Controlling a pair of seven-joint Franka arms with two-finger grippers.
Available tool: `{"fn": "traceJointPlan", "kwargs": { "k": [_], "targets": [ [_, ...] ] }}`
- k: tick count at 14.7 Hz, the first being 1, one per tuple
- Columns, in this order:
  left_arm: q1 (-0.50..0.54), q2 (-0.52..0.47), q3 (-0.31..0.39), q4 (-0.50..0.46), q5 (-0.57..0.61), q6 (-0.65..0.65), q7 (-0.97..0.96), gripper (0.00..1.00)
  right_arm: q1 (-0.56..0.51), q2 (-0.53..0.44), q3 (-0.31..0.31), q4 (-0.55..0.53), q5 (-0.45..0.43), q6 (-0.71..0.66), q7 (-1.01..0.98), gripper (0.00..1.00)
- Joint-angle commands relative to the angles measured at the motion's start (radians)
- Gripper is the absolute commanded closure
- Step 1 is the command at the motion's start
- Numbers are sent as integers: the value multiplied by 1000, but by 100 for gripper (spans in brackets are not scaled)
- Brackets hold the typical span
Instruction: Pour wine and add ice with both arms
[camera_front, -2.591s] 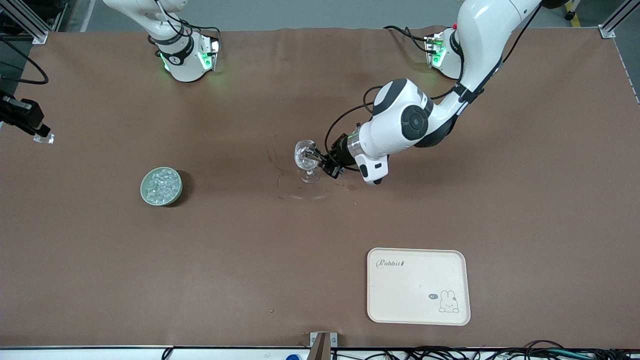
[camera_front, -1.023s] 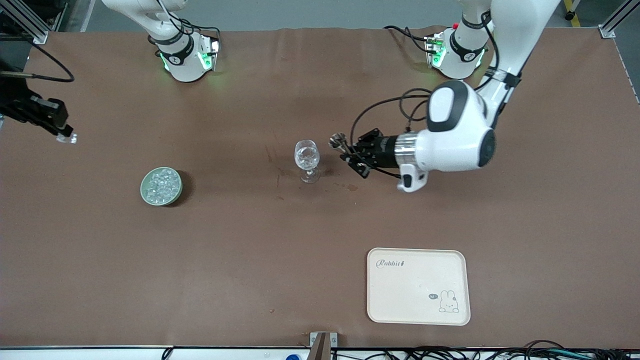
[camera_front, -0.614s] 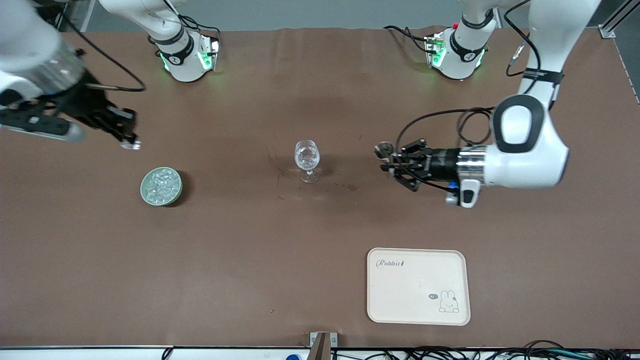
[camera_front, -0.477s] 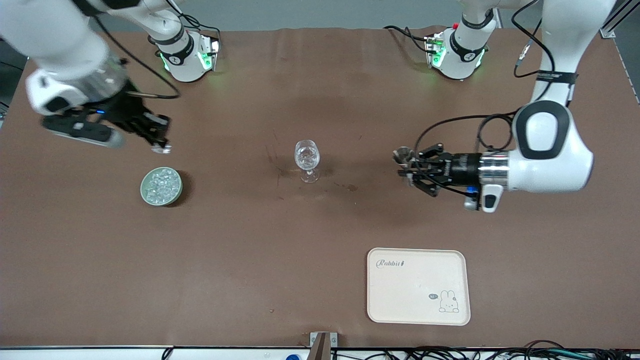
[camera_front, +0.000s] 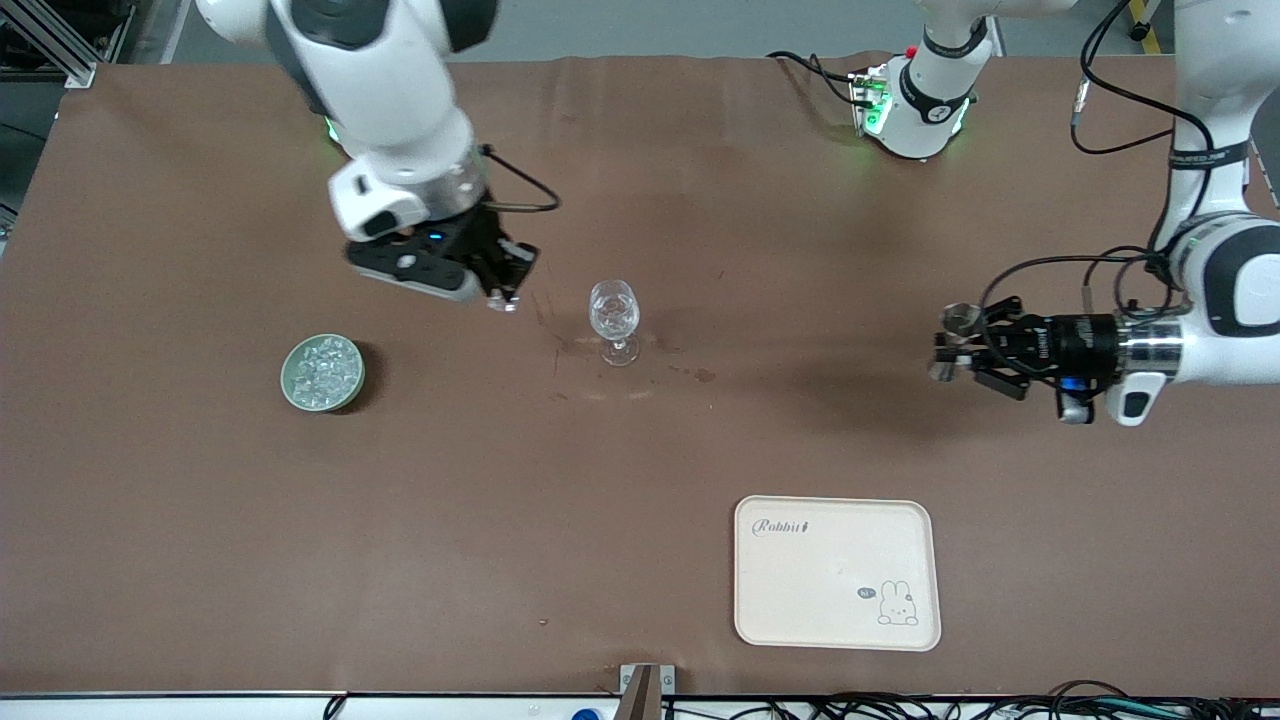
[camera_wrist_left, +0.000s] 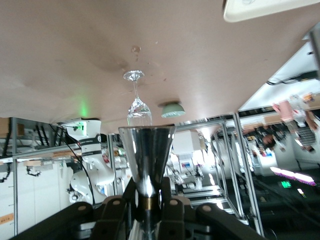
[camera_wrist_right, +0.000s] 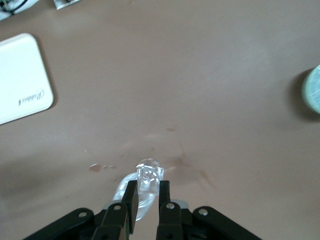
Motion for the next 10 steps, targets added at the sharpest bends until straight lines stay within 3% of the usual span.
{"fn": "traceJointPlan", "kwargs": {
  "k": [1,4,10],
  "targets": [
    [-4,143,151,13,-111,-155,144,99,72,56,-13,12,-14,33,60,97],
    [6,285,270,21,-189,-273,264,99,106,110,-13,9,-19,36,72,97],
    [91,420,307,18,-237,-294,344,99,138,164,-11,1,-16,35,78,96]
  ]
}}
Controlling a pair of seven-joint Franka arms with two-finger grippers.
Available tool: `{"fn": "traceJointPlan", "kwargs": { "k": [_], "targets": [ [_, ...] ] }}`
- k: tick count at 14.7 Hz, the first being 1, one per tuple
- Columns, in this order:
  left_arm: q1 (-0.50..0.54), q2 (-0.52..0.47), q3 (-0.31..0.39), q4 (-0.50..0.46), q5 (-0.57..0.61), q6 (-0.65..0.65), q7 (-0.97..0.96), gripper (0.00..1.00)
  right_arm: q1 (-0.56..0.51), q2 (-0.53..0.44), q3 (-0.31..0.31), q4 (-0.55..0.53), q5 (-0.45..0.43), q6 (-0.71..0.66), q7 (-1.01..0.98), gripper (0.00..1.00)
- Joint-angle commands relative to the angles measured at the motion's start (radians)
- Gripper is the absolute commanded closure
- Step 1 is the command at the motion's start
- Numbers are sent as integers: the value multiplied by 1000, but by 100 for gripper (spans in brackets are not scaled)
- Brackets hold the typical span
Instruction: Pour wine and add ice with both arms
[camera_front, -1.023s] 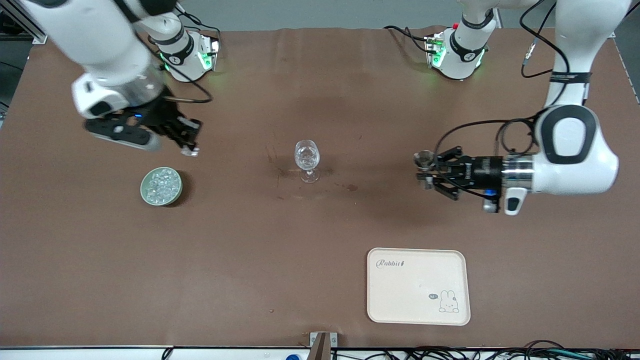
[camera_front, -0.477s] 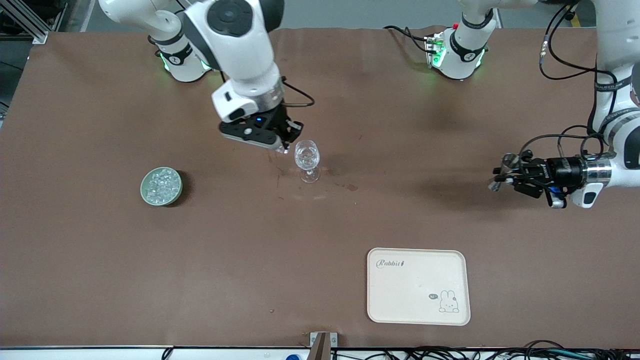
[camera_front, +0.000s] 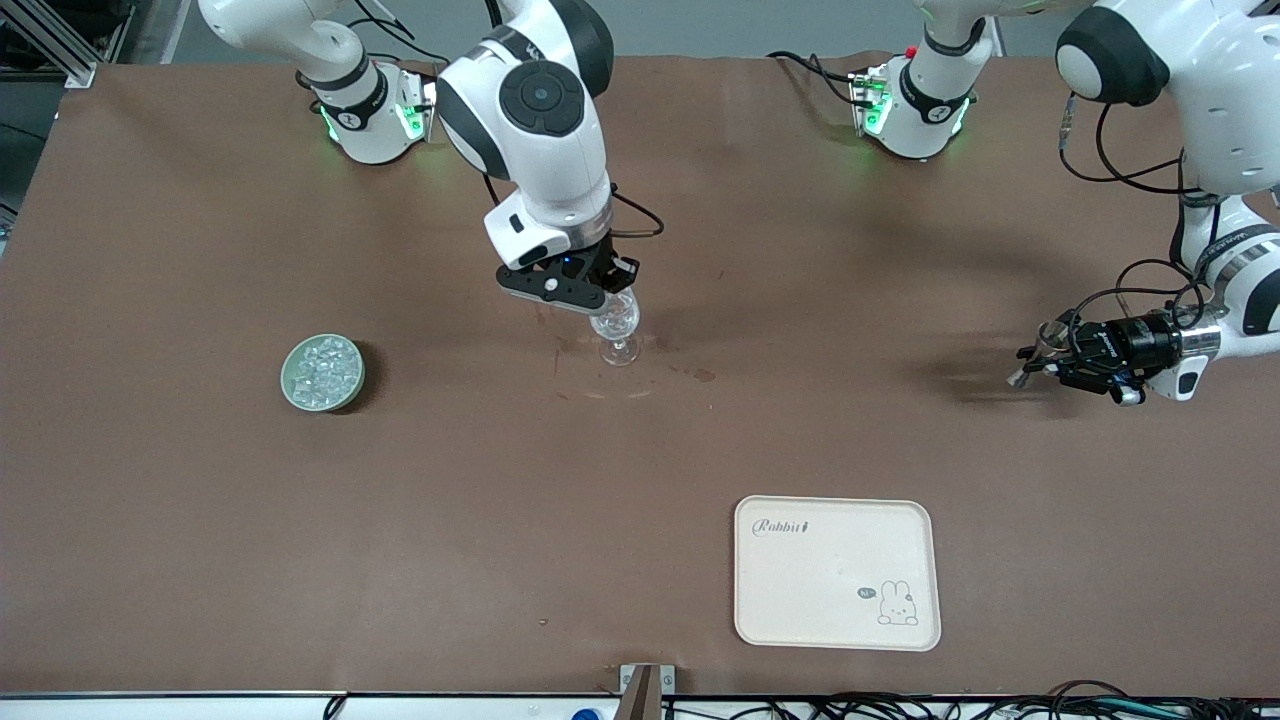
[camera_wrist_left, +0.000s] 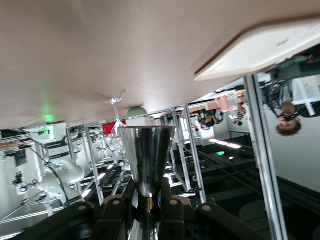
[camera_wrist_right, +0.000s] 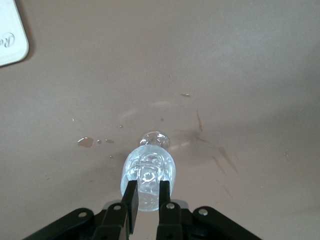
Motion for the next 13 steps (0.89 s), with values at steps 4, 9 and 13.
{"fn": "traceJointPlan", "kwargs": {
  "k": [4,9,13],
  "targets": [
    [77,112,17,22,-65,-33,48,98,34,29,-9,-8,-14,-6,21,95],
    [105,155,17,25,-84,-32,38,97,46,38,-10,-20,-14,1,21,93],
    [102,178,17,60,-93,-29,-26,97,46,50,-9,-17,-14,2,21,80]
  ]
}}
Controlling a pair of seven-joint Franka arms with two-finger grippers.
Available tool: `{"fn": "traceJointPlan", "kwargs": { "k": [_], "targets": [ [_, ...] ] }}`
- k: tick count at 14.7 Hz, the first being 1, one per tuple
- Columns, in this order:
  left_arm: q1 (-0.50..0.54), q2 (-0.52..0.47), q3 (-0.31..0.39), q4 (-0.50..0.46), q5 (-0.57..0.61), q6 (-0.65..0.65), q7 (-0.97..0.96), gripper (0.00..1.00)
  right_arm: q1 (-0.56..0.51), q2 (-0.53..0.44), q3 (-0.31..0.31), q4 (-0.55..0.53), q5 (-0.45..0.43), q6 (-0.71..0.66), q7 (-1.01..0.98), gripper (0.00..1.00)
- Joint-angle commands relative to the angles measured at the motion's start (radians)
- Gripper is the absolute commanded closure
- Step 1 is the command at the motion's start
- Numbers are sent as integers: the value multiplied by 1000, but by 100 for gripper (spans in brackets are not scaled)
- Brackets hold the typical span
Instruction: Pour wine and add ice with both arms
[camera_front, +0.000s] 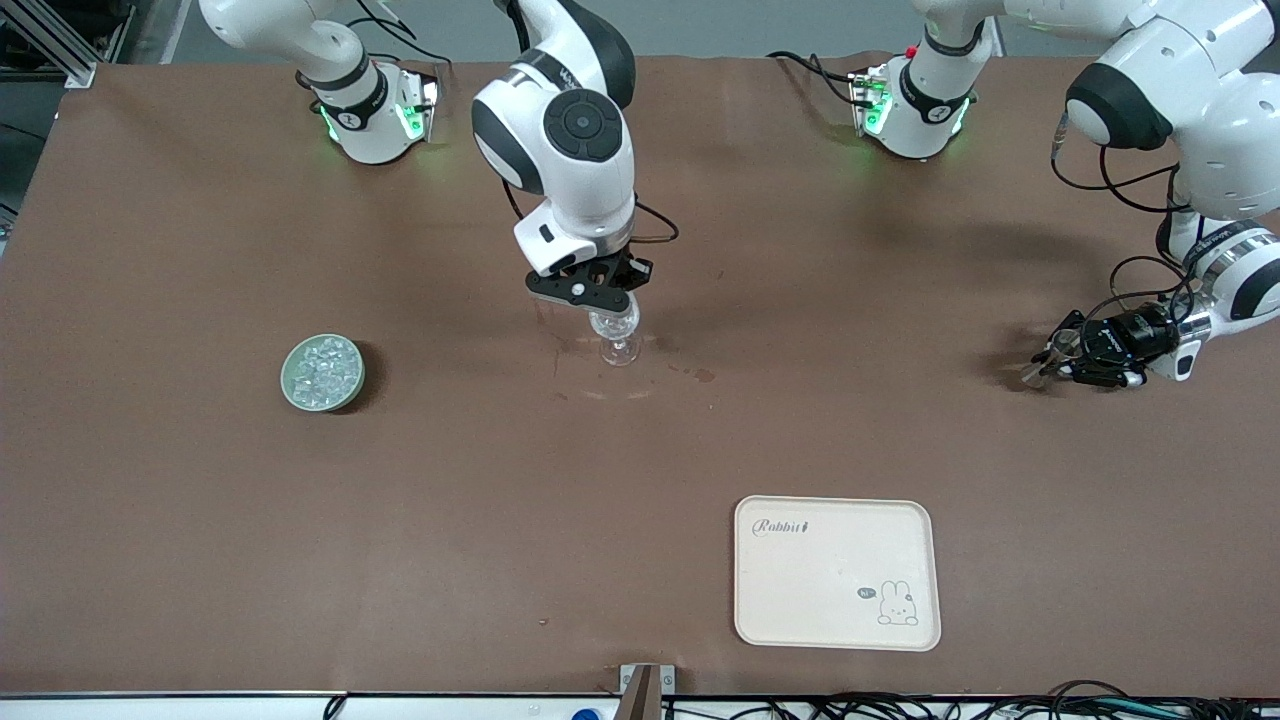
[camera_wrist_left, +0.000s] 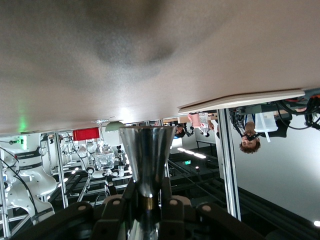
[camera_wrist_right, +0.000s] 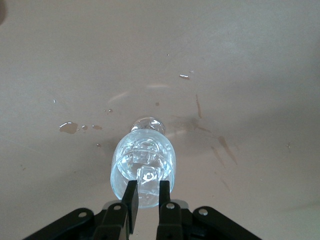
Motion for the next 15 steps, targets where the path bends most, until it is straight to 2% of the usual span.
{"fn": "traceJointPlan", "kwargs": {
  "k": [1,2,4,5,7,11,14,15],
  "targets": [
    [-10,18,12,38,-38,-24,-57,97,13,8,-8,-4,-12,14,18,76],
    [-15,14,10,45,-47,-26,-77,97,12,10,-8,-3,-12,15,18,72],
    [-33,-9,-22,57,-85,-27,-110,97,10,10,-8,2,-12,15,15,53],
    [-38,-11,-54,60,-128,-20,-126,97,10,8,-8,2,-12,17,15,45],
    [-40,-11,-123,110,-179,32,-194,97,9,8,-10,4,-12,17,16,35],
    [-38,-46,-301,213,-187,271,-364,97,-13,-7,-16,25,-12,3,-2,20],
    [-38,-57,-456,244,-217,481,-395,97,-85,-100,-17,31,-20,-44,-27,0],
    [-38,-67,-494,245,-225,537,-397,97,-121,-138,-17,31,-26,-52,-56,0]
  ]
}}
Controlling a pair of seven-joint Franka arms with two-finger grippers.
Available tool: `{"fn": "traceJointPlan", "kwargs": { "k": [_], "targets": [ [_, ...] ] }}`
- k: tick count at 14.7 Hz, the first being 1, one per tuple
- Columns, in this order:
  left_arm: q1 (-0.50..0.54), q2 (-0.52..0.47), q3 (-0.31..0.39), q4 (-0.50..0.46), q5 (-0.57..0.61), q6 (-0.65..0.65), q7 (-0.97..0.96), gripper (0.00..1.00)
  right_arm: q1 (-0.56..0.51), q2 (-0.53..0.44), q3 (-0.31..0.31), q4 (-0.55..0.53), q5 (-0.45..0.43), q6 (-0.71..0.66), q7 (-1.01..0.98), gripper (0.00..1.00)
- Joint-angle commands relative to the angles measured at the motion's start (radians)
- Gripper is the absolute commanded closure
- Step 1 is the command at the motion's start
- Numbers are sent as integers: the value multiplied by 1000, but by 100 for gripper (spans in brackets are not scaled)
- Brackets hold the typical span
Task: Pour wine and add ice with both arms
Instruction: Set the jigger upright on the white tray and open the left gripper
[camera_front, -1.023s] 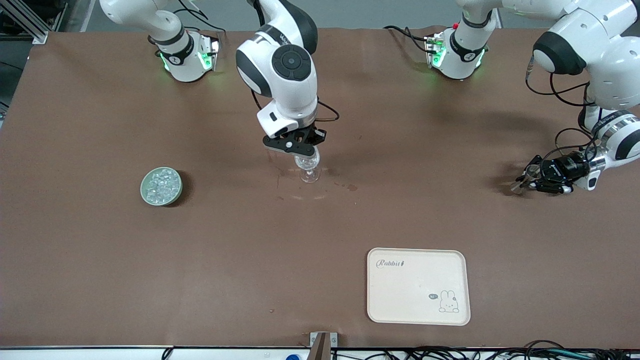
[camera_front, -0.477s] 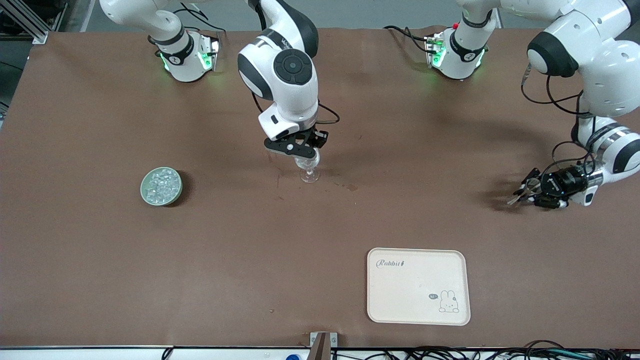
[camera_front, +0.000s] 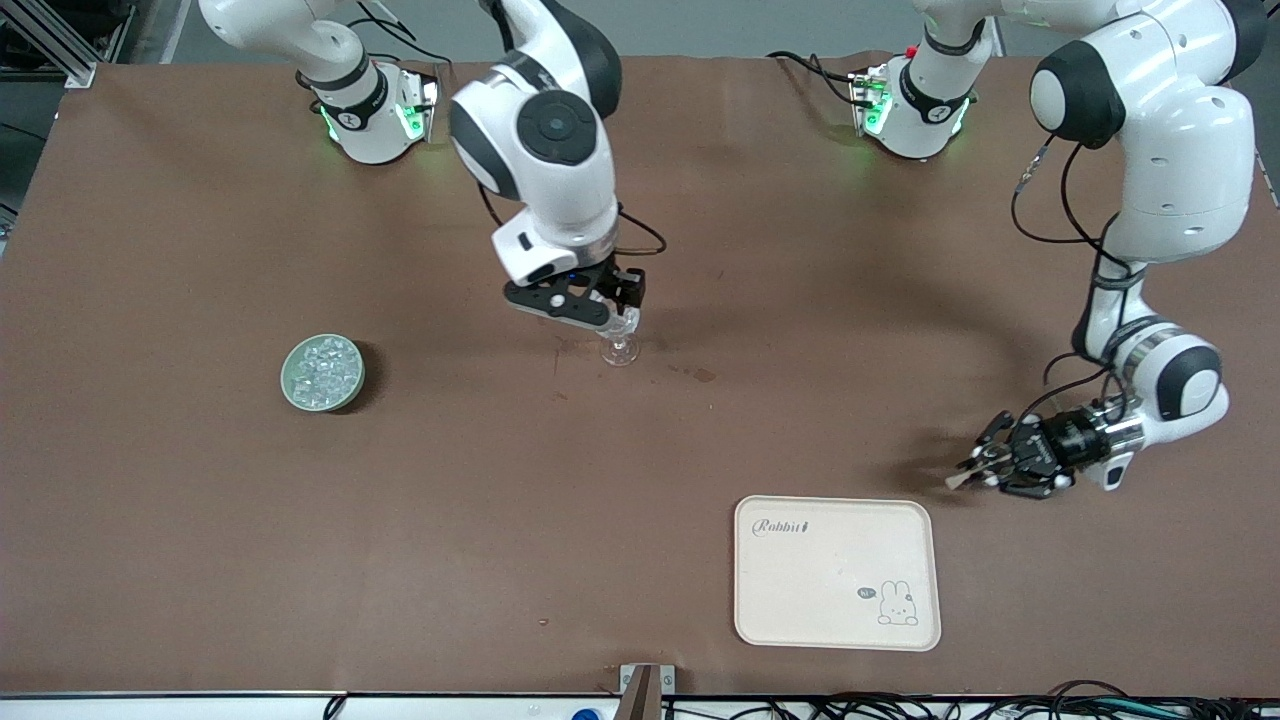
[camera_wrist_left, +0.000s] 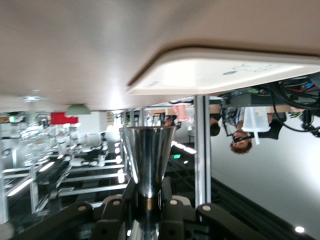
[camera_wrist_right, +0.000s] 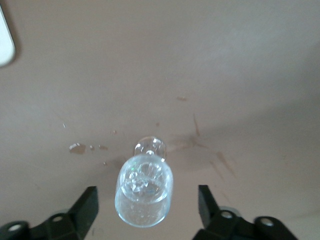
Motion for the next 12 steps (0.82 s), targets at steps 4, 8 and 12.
{"fn": "traceJointPlan", "kwargs": {
  "k": [4,8,12],
  "targets": [
    [-1,-15,-153,52,-70,204,-25,97,-226,-195,11,18,-20,-139,-180,0],
    [-19,27,-249,106,-102,415,-63,96,-351,-196,10,101,-46,-264,-287,0],
    [-22,45,-305,109,-130,534,-46,96,-455,-221,14,106,-89,-265,-352,0]
  ]
}}
